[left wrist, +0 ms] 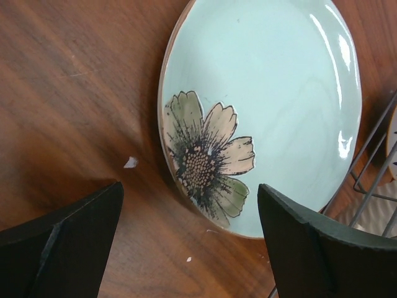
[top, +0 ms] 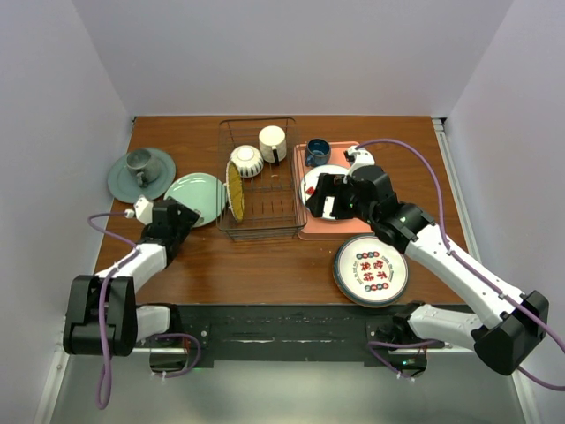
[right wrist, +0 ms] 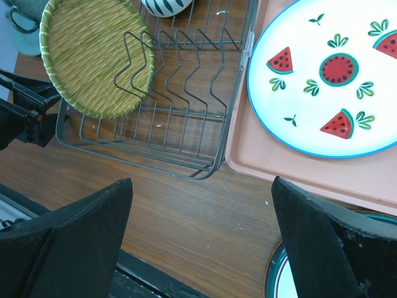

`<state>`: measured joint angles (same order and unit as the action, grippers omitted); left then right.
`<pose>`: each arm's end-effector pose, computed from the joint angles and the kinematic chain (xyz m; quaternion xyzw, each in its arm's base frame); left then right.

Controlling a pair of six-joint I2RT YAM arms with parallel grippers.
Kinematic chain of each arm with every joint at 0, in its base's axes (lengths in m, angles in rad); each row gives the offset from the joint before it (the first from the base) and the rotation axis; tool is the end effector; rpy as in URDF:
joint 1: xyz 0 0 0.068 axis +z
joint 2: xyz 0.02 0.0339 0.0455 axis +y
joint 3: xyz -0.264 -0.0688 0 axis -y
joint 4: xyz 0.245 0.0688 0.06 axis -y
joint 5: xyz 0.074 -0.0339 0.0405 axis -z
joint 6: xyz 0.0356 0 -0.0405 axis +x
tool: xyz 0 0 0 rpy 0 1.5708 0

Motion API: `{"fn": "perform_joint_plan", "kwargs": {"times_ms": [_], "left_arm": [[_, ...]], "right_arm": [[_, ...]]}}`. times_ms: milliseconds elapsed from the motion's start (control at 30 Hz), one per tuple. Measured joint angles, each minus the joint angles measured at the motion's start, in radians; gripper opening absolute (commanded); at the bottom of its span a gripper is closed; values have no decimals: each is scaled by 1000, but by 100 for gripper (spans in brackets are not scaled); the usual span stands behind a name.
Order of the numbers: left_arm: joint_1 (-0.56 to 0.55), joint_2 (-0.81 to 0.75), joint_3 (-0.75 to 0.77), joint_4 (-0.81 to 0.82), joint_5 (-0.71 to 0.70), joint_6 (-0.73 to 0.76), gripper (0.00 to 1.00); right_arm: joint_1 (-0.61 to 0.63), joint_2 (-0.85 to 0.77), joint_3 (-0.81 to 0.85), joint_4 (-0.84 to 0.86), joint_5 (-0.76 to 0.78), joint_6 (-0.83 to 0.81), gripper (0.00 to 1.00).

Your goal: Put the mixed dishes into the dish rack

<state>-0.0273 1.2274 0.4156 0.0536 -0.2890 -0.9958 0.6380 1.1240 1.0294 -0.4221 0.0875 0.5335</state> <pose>0.2220 0.0041 0.1513 -0.4736 0.7780 -0.0761 0.4058 0.2032 0.1468 0.3341 -0.0231 0.8634 0.2463 0.4396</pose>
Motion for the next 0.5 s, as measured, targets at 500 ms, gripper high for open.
{"fn": "perform_joint_plan", "kwargs": {"times_ms": [500], "left_arm": [[22,144,-70,337,75,-135,49]], "right_arm": [[-18,2,-6,1,3,-7,99]]}}
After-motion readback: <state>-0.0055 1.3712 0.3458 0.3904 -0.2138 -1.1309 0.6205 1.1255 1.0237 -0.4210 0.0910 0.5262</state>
